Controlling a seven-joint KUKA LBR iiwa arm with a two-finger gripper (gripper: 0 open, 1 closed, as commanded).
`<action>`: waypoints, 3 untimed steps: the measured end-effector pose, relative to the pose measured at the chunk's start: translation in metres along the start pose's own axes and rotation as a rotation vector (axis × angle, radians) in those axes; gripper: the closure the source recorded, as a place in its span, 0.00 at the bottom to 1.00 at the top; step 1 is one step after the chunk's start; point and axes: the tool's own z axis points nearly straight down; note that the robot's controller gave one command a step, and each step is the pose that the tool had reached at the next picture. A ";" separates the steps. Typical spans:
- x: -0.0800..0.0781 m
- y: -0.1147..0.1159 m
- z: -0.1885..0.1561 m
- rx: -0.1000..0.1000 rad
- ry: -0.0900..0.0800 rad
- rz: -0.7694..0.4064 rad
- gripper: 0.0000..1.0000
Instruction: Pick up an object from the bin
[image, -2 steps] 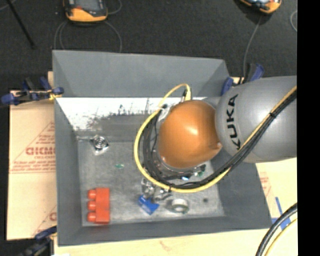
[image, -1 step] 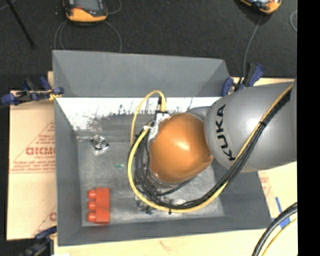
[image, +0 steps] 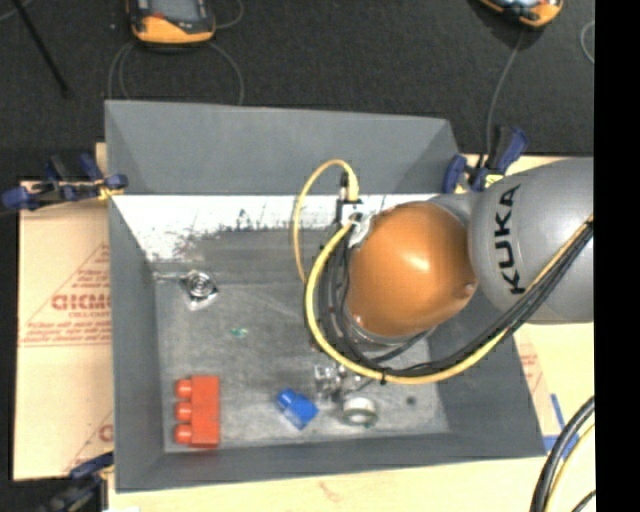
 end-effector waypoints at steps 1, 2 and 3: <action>0.000 0.002 0.003 -0.005 -0.002 0.050 1.00; -0.033 -0.043 0.016 0.001 -0.006 0.159 1.00; -0.032 -0.042 0.016 -0.002 -0.004 0.162 0.00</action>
Offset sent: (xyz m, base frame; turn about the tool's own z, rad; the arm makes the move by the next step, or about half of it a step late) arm -0.0020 -0.0004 -0.0029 0.0540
